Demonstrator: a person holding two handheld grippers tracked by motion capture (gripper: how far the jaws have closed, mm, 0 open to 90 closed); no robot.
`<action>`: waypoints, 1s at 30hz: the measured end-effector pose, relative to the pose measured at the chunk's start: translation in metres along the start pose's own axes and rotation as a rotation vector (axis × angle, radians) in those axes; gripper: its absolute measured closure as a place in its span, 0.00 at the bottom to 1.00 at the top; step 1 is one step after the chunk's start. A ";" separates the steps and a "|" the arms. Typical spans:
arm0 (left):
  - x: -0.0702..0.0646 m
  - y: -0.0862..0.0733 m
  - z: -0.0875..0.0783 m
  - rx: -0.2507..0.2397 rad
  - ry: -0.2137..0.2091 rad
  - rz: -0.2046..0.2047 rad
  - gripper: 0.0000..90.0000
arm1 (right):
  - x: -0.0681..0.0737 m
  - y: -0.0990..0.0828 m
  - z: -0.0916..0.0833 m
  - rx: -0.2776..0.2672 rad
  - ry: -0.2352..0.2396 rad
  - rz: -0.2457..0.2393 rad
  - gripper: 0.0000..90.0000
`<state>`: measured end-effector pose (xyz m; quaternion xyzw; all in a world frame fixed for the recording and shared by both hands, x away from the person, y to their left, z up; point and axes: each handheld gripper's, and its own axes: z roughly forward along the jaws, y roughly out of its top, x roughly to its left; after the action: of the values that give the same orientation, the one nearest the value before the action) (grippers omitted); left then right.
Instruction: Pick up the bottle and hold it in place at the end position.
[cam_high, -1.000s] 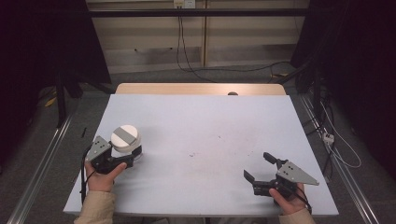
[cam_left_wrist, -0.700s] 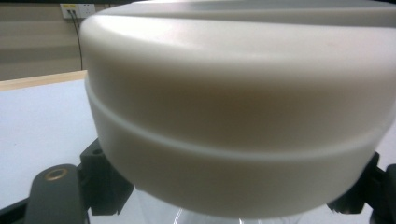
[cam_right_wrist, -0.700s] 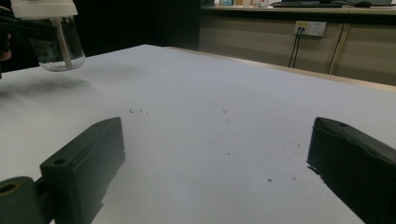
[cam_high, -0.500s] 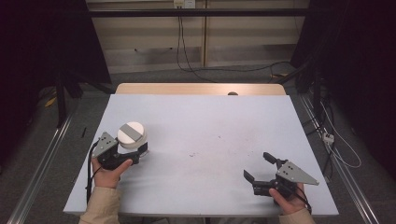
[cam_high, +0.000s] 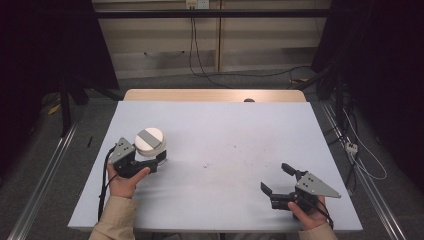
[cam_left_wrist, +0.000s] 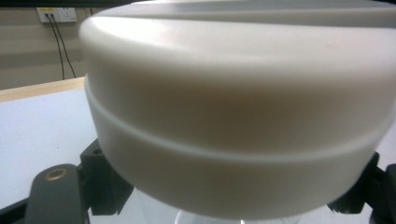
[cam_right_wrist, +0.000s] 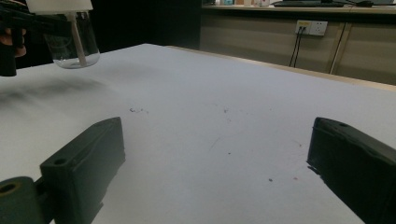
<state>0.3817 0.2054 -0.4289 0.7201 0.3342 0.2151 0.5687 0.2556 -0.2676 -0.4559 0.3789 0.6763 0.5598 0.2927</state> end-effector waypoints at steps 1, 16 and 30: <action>0.000 0.000 0.001 0.000 -0.001 0.004 0.21 | 0.000 0.000 0.000 0.000 -0.001 0.001 0.04; -0.013 0.006 0.025 0.010 -0.039 0.030 0.21 | 0.000 0.000 0.000 0.000 0.001 -0.002 0.04; -0.024 0.009 0.044 0.018 -0.067 0.048 0.21 | 0.000 0.000 0.000 -0.001 -0.001 -0.006 0.04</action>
<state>0.3979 0.1573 -0.4298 0.7400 0.2993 0.2014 0.5676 0.2558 -0.2677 -0.4556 0.3770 0.6770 0.5589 0.2952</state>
